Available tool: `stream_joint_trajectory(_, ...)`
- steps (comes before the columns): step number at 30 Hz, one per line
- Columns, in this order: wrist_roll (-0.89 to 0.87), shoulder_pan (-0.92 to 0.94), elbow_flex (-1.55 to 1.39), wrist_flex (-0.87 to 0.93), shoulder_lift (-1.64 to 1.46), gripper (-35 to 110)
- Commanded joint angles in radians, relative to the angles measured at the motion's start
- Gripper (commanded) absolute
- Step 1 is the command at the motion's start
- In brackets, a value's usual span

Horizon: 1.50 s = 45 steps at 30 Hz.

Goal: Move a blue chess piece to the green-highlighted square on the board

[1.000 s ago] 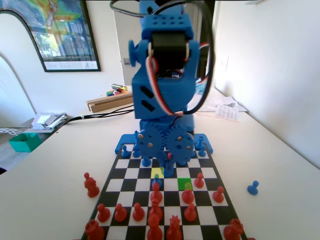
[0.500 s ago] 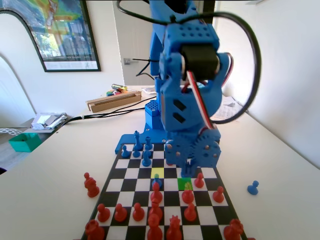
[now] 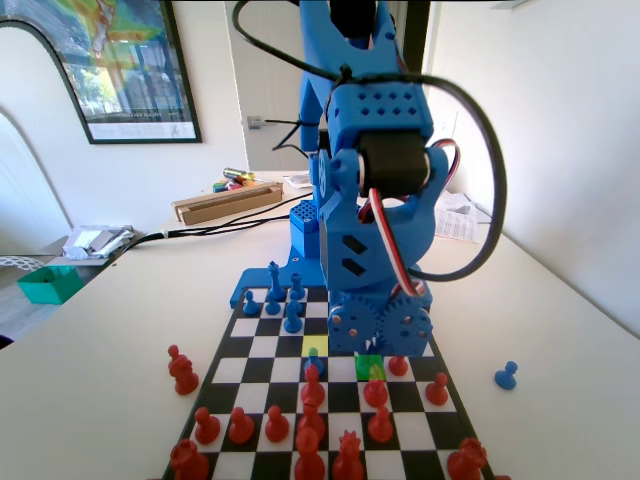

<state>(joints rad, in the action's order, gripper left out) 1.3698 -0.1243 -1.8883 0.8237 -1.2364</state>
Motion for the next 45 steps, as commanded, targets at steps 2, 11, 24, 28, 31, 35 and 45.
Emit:
stream_joint_trajectory(2, 0.017, 0.0, -0.006, -0.002, -0.034, 1)
stream_joint_trajectory(11, 0.012, -0.003, -0.002, -0.009, -0.035, 7)
stream_joint_trajectory(24, 0.032, 0.009, 0.003, 0.015, -0.094, 9)
stream_joint_trajectory(28, 0.035, 0.0, 0.026, 0.092, -0.158, 9)
stream_joint_trajectory(31, 0.025, -0.008, 0.074, 0.161, -0.202, 10)
stream_joint_trajectory(35, 0.015, -0.017, 0.161, 0.268, -0.272, 10)
stream_joint_trajectory(45, 0.106, -0.008, 0.348, 0.569, -0.515, 10)
